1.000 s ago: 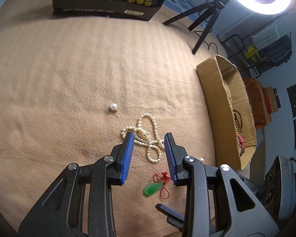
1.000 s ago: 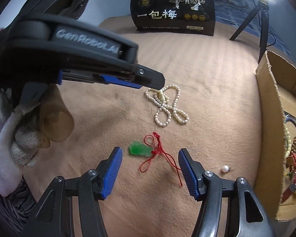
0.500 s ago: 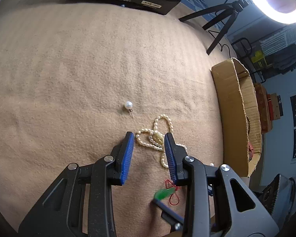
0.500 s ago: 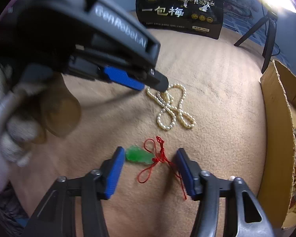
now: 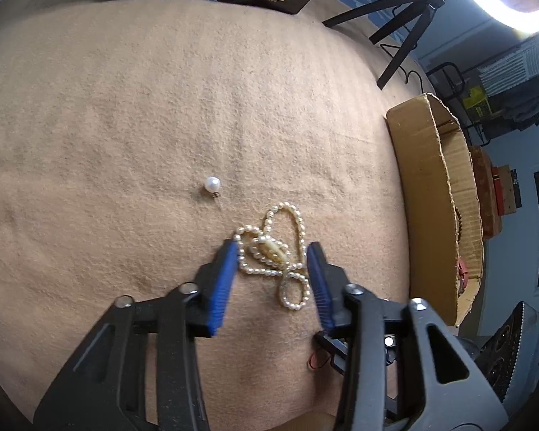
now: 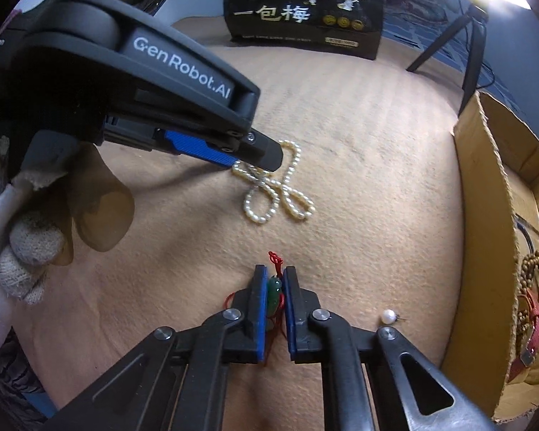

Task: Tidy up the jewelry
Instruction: 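Move the right tool to the green jade pendant and close on it, then grasp the pearl necklace with the left tool while the right lifts the pendant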

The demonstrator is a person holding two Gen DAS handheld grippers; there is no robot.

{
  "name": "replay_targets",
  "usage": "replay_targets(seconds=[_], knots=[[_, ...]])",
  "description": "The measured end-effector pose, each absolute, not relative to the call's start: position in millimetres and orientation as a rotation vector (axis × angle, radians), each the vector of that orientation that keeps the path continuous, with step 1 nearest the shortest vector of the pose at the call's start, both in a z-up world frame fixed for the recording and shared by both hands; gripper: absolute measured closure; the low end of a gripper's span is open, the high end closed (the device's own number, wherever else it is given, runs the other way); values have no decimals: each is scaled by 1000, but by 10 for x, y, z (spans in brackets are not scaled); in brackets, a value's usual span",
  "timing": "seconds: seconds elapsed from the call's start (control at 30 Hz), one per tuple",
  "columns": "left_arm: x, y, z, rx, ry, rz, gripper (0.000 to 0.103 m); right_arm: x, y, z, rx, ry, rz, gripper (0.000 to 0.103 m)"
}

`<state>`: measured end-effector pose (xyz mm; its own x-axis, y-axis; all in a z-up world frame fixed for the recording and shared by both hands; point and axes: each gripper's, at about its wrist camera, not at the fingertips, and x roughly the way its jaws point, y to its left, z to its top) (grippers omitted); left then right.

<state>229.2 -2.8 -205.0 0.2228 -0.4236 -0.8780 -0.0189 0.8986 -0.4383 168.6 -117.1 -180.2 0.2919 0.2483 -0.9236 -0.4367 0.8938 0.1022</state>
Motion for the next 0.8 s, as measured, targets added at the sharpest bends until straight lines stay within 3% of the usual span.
replay_targets(seconds=[0.1,0.37,0.5,0.57,0.6,0.8], knots=[[2310,-103,-2057,-374,1326,-263,52,1702,-1229,-1806,-168,1195,457,97],[2320,-418,-2081,-151,1263,-212,52,1751,-1327,-1803,-130,1209,442,98],[2297,-569,-2104,-28,1203,-194,65,1787,-1375,-1813,-114,1214,434,98],[2321,-550,-2103,-30,1196,-196,90,1809,-1382,-1817,-112,1214,430,98],[2340,-515,-2101,-53,1196,-197,95,1815,-1383,-1814,-111,1213,430,98],[2381,-380,-2079,-132,1198,-220,98,1790,-1393,-1754,-104,1197,428,99]])
